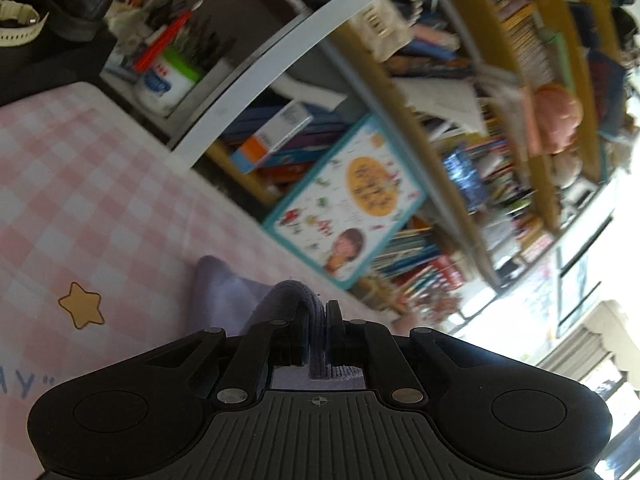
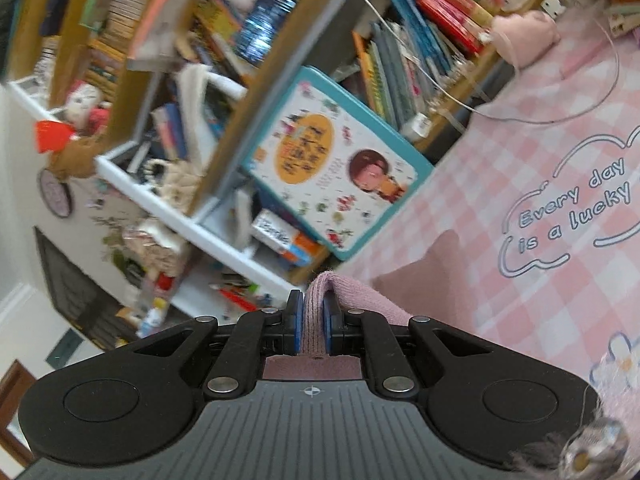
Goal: Fold clothes
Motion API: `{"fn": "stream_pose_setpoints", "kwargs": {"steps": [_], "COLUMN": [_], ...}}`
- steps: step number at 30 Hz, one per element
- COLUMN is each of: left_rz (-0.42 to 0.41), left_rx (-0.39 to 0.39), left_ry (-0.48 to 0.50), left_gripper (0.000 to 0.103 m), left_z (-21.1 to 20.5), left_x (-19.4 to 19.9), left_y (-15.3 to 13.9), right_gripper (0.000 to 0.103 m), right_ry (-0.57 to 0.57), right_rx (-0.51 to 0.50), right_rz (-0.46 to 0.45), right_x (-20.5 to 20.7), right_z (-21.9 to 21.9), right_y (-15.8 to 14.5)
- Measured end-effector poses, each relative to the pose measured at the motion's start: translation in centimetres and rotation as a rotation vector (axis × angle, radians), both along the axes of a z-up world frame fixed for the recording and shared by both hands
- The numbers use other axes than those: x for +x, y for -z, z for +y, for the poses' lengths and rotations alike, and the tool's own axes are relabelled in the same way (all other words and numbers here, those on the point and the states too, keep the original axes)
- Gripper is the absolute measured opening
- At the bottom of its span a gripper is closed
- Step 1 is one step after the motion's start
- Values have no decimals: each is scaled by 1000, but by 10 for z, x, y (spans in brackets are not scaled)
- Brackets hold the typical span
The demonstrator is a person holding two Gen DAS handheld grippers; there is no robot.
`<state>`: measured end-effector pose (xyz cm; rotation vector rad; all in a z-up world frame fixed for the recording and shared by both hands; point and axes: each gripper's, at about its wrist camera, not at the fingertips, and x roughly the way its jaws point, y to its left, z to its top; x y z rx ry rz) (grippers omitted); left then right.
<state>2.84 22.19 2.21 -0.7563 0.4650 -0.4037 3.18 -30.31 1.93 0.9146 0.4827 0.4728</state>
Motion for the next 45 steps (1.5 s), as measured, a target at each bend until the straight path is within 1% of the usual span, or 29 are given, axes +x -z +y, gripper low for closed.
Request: {"fn": "stream_pose_setpoints", "kwargs": {"steps": [3, 6, 8, 9, 11, 12, 13, 14, 15, 16, 18, 21, 22, 24, 26, 28, 29, 32, 33, 35, 36, 38, 39, 40, 41, 42, 44, 45], "left_rz": [30, 66, 79, 79, 79, 79, 79, 78, 78, 78, 78, 20, 0, -32, -42, -51, -56, -52, -46, -35, -31, -26, -24, -15, -6, 3, 17, 16], "left_rx": [43, 71, 85, 90, 101, 106, 111, 116, 122, 127, 137, 225, 254, 367, 443, 495, 518, 583, 613, 677, 709, 748, 767, 764, 760, 756, 761, 781], "left_ry": [-10, -16, -27, -37, -56, -65, -74, -84, -93, -103, -122, -89, -78, -50, -22, -3, 4, 30, 30, 25, 20, 7, 0, 7, 16, 24, 36, 28], "left_gripper": [7, 7, 10, 12, 21, 33, 43, 47, 53, 54, 55, 51, 45, 30, 29, 30, 32, 34, 34, 34, 34, 34, 34, 33, 33, 29, 14, 5], "left_z": [-4, -8, -8, -5, -1, 1, 3, 5, 7, 10, 14, 11, 10, -3, -16, -27, -32, -45, -48, -56, -60, -64, -65, -66, -66, -66, -66, -66], "left_x": [14, 25, 28, 27, 24, 23, 21, 20, 19, 18, 15, 5, 1, -2, -1, 3, 6, 16, 19, 26, 29, 34, 36, 38, 40, 41, 43, 42], "left_y": [8, 15, 17, 16, 15, 14, 13, 13, 12, 11, 10, 2, -1, -5, -4, -3, -2, 1, 3, 7, 9, 11, 13, 14, 15, 16, 18, 18], "right_gripper": [9, 9, 12, 13, 16, 19, 25, 28, 35, 41, 45, 45, 45, 45, 45, 45, 45, 43, 43, 42, 40, 34, 25, 13, 12, 8, 7, 7], "right_ry": [20, 49, 63, 66, 65, 65, 64, 64, 63, 63, 62, 61, 60, 59, 54, 37, 29, 3, -4, -12, -13, -17, -18, -23, -30, -30, -29, -28], "right_rx": [-24, -31, -19, -24, -60, -78, -96, -114, -132, -150, -186, -240, -257, -293, -348, -458, -513, -679, -716, -750, -757, -762, -762, -759, -752, -749, -746, -745], "right_rz": [53, 120, 165, 166, 139, 126, 112, 99, 85, 72, 45, 4, -9, -36, -59, -68, -73, -87, -86, -71, -56, -17, 3, 19, 30, 36, 33, 29], "right_x": [19, 33, 40, 40, 36, 35, 33, 31, 30, 28, 25, 20, 18, 15, 13, 15, 16, 19, 22, 31, 36, 45, 49, 53, 55, 56, 55, 54], "right_z": [2, 4, 4, 4, 3, 2, 2, 1, 1, 0, -1, -3, -3, -4, -2, 10, 17, 36, 40, 46, 48, 49, 50, 50, 49, 49, 48, 47], "right_y": [14, 32, 45, 46, 41, 38, 35, 32, 30, 27, 21, 13, 10, 5, 0, 0, 0, -1, 0, 4, 6, 13, 16, 19, 22, 24, 24, 23]}}
